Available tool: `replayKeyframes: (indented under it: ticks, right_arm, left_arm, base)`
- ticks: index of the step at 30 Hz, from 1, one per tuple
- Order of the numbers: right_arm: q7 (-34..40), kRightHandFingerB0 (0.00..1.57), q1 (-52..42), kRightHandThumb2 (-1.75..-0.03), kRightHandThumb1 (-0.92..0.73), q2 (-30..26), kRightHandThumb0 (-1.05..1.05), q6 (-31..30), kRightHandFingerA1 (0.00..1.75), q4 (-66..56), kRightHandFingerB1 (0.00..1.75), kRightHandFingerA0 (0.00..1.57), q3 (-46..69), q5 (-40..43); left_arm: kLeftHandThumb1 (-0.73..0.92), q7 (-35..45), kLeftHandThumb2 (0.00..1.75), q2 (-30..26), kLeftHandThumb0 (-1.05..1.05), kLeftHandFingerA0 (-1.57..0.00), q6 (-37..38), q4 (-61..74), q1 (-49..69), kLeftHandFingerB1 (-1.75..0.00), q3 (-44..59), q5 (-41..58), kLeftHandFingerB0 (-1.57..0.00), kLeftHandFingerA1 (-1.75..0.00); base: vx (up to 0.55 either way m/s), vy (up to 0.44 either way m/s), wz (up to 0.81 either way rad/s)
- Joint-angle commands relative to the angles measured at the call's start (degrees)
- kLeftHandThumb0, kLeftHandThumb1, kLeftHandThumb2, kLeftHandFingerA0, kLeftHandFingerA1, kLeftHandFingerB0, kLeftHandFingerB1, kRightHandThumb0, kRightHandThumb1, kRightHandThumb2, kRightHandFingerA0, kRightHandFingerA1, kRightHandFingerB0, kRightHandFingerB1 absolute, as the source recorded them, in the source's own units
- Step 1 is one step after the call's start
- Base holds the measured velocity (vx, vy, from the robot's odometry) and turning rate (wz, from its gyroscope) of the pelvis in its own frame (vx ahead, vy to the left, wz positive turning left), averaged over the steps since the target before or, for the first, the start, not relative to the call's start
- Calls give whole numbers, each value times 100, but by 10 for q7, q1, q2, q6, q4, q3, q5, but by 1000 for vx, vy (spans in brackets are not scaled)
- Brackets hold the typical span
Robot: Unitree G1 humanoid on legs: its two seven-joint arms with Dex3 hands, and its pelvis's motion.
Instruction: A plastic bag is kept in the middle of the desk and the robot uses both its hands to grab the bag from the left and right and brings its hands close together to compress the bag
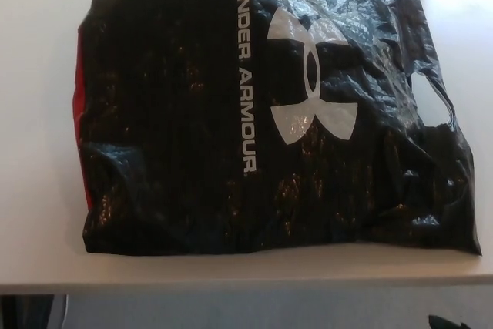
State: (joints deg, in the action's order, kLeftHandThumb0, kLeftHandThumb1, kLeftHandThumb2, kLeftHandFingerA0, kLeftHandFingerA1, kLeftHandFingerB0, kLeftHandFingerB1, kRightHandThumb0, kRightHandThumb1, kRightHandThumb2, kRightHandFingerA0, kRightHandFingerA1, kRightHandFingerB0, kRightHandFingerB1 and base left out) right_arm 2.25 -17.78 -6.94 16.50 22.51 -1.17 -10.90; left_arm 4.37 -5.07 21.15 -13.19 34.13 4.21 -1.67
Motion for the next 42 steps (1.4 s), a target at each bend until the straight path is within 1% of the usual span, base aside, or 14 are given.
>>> replayKeyframes:
  ticks: [1, 9, 10, 14, 15, 19, 20, 24, 26, 27, 32, 33, 34, 42]
  right_arm:
    - [158, 22, -34, -79, -92, -10, -62, 292, 39, -147, 36, 25, 16, -141]
    - [97, 20, -66, -72, -92, -9, -69, 292, 35, -174, 33, 18, 20, -71]
    - [77, 0, -71, -114, -58, -6, -35, 304, 50, -170, 47, 0, 16, -40]
    - [76, 0, -85, -113, -56, -4, -36, 301, 50, -187, 47, 0, 20, -37]
    - [71, 8, -90, -107, -75, -6, -85, 308, 40, -193, 43, 0, 23, -26]
    - [58, 12, -105, -107, -74, -12, -78, 324, 33, -208, 39, 0, 28, -11]
    - [53, 11, -104, -70, -92, -16, -70, 327, 24, -212, 27, 6, 32, -3]
    - [59, 8, -116, -111, -77, -10, -78, 318, 29, -243, 33, 3, 70, 25]
    - [83, 6, -103, -71, -92, -31, -66, 340, 25, -234, 25, 5, 125, -11]
    - [78, 7, -103, -105, -73, -34, -77, 343, 26, -232, 28, 0, 132, 4]
    - [60, 4, -68, -86, -70, -35, -71, 309, 16, -231, 24, 0, 174, 96]
    - [65, 0, -44, -91, -73, -38, -66, 309, 7, -227, 14, 0, 188, 109]
    - [67, 0, -25, -92, -69, -47, -70, 299, 12, -232, 22, 0, 204, 120]
    - [121, 2, 110, -108, -72, -108, -79, 237, 28, -244, 27, 0, 327, 75]
  left_arm:
    - [92, -4, 71, 16, -58, -46, 336, 195, 95, -35, 56, 75, -25, -48]
    - [92, 12, 68, 17, -59, -41, 349, 195, 107, -34, 46, 89, -22, -45]
    - [92, 4, 67, 24, -63, -38, 342, 204, 113, -34, 50, 85, -21, -46]
    - [91, -2, 67, 38, -67, -37, 317, 222, 130, -31, 47, 92, -21, -42]
    - [92, -1, 67, 44, -63, -35, 329, 221, 131, -31, 43, 101, -21, -42]
    - [92, 2, 67, 56, -67, -30, 342, 241, 152, -32, 39, 122, -20, -40]
    - [92, -2, 68, 58, -71, -28, 340, 259, 162, -31, 46, 126, -19, -39]
    - [91, -15, 67, 68, -68, -24, 328, 313, 182, -31, 77, 175, -18, -39]
    - [91, -4, 67, 53, -65, -24, 342, 321, 183, -32, 104, 219, -19, -39]
    - [90, -4, 67, 50, -66, -25, 337, 326, 180, -32, 110, 224, -20, -39]
    - [91, -21, 67, 51, -69, -23, 298, 398, 195, -34, 159, 266, -18, -41]
    - [62, -22, 116, 39, -33, -1, 299, 403, 184, -48, 181, 277, 0, -49]
    - [92, -29, 69, 28, -67, -21, 288, 416, 174, -33, 203, 288, -18, -41]
    - [89, -87, 66, -61, -69, -27, 201, 451, 52, -34, 343, 339, -23, -44]
  base:
    - [0, 0, 0]
    - [0, 0, 0]
    - [0, 0, 0]
    - [0, 0, 0]
    - [0, 0, 0]
    - [0, 0, 0]
    - [0, 0, 0]
    - [0, 0, 0]
    - [0, 0, 0]
    - [0, 0, 0]
    - [0, 0, 0]
    - [0, 0, 0]
    - [0, 0, 0]
    - [0, 0, 0]
